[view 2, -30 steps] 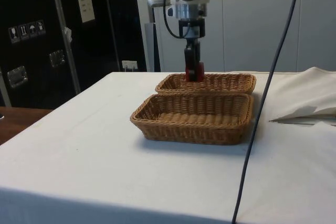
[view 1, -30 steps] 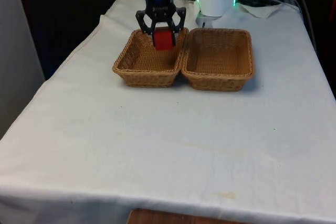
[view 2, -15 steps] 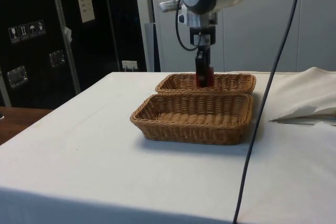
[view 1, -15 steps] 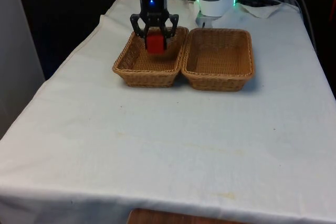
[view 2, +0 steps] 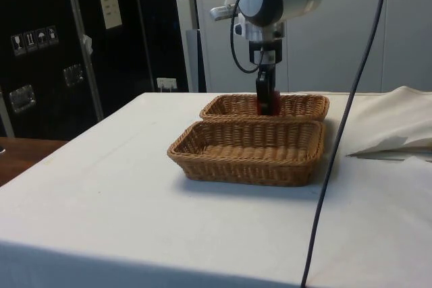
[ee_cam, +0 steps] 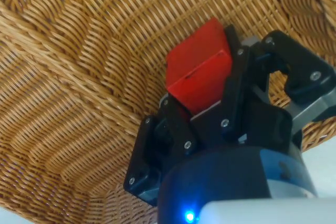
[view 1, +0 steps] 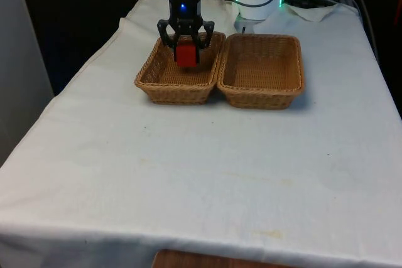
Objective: Pick up the red cube and place it into the right basket.
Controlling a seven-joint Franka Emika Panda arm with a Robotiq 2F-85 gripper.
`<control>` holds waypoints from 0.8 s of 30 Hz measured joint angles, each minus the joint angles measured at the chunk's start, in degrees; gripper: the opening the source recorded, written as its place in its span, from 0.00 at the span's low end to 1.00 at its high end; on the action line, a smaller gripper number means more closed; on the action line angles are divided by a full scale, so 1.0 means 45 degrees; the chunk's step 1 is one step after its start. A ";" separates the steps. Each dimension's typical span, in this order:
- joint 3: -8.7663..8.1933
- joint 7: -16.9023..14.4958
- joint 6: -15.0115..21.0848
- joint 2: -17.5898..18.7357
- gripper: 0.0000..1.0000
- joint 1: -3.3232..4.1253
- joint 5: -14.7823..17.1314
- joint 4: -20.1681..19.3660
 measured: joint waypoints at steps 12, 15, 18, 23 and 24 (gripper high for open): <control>0.0000 0.0000 -0.0013 0.0000 0.75 0.0000 0.0000 0.0013; 0.0000 0.0000 -0.0013 0.0000 0.99 0.0000 0.0000 0.0013; 0.0000 0.0000 -0.0025 0.0000 1.00 0.0000 -0.0013 0.0013; 0.0000 0.0000 -0.0025 0.0000 1.00 0.0000 -0.0013 0.0013; 0.0000 0.0000 -0.0025 0.0000 1.00 0.0000 -0.0013 0.0013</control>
